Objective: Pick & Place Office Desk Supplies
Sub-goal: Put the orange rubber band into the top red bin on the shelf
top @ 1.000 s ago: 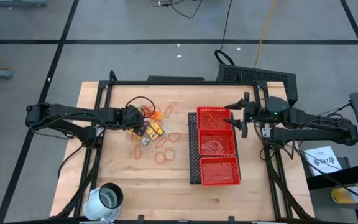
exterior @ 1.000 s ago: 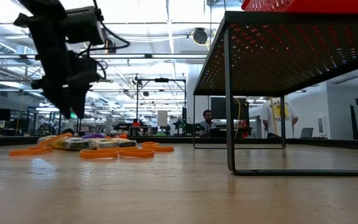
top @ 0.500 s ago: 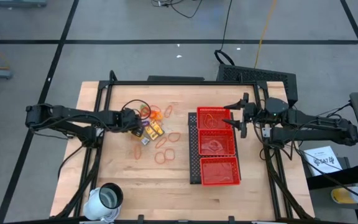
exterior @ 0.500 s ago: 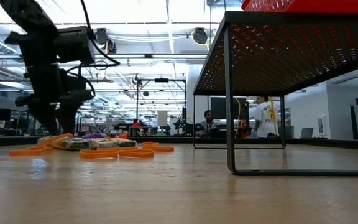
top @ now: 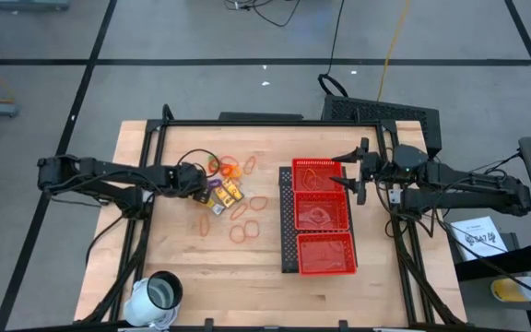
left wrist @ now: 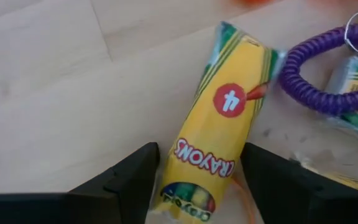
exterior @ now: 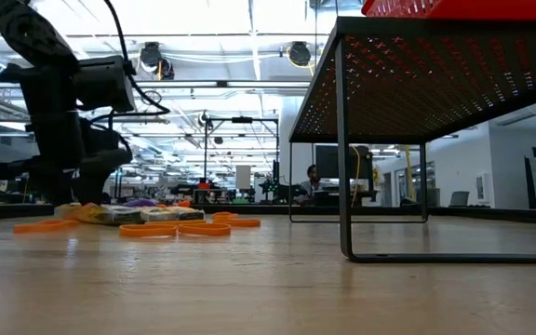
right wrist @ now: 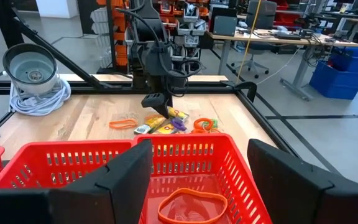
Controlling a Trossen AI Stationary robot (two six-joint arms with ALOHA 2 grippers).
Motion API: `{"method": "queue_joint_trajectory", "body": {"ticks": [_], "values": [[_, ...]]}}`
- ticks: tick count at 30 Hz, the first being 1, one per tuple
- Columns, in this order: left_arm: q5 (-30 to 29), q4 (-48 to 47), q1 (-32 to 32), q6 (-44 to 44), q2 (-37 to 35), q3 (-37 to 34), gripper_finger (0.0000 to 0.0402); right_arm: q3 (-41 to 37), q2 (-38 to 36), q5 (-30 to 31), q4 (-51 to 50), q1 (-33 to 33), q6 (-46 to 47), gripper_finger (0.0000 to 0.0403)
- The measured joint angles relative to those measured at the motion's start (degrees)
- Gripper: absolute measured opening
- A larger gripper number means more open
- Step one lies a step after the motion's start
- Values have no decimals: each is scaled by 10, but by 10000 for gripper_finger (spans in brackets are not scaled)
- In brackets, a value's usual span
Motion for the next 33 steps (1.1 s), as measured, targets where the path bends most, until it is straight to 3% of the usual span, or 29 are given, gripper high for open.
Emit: {"method": "queue_joint_trajectory", "body": {"ticks": [9, 14, 27, 33], "values": [[-4, 18, 0, 16, 0, -6, 132, 0, 0, 0, 0, 0, 2, 254], [0, 15, 0, 59, -2, 18, 97, 0, 0, 0, 0, 0, 15, 254], [4, 20, -8, 194, -43, 168, 90, 0, 1, 0, 2, 0, 16, 254], [5, 106, -24, 266, -46, 198, 93, 0, 20, 0, 6, 0, 16, 254]]}}
